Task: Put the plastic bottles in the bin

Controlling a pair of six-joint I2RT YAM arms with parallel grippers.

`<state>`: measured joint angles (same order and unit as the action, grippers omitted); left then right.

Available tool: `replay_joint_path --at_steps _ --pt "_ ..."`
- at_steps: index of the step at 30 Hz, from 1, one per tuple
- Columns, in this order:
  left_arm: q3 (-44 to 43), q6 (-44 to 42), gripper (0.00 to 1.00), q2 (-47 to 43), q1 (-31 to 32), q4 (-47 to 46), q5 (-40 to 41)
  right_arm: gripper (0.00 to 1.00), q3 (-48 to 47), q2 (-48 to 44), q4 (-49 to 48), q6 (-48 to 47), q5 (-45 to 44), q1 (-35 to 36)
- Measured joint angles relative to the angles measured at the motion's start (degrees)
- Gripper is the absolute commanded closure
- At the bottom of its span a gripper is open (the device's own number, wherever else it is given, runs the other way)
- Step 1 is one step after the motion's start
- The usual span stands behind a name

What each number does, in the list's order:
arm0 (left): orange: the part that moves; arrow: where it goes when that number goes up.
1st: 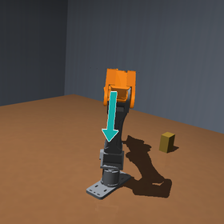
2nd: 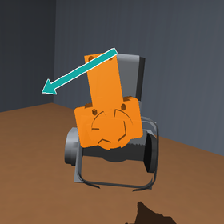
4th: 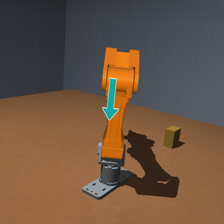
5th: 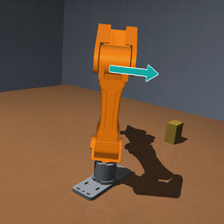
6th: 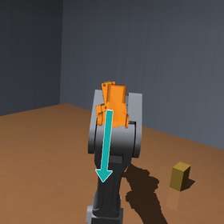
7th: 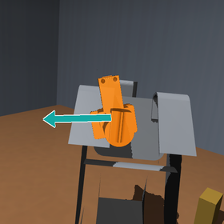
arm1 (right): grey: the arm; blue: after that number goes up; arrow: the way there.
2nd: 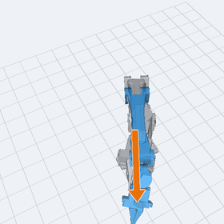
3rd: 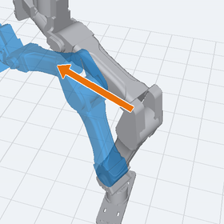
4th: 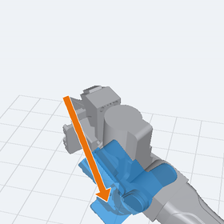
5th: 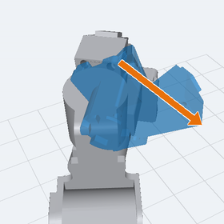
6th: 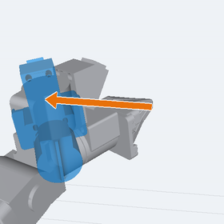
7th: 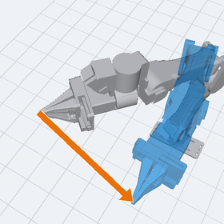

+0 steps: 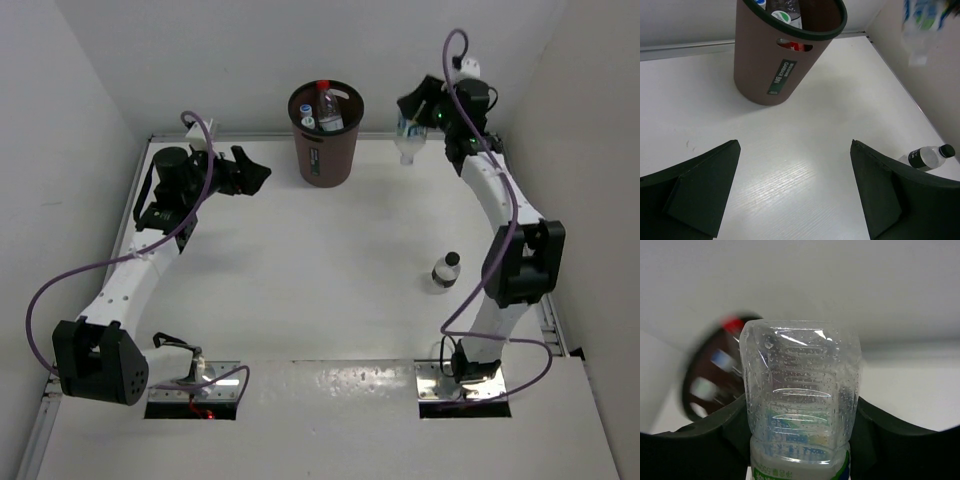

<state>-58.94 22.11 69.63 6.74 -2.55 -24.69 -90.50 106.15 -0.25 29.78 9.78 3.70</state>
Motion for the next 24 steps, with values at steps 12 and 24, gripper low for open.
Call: replay_joint_path --at_steps 12,24 --pt "0.31 0.66 0.01 0.44 -0.66 -0.98 -0.96 1.0 -17.18 13.14 -51.12 -6.86 -4.42 15.41" --pt "1.51 -1.14 0.01 -1.29 -3.65 0.44 -0.81 1.0 -31.69 37.07 -61.96 -21.68 -8.31 17.86"
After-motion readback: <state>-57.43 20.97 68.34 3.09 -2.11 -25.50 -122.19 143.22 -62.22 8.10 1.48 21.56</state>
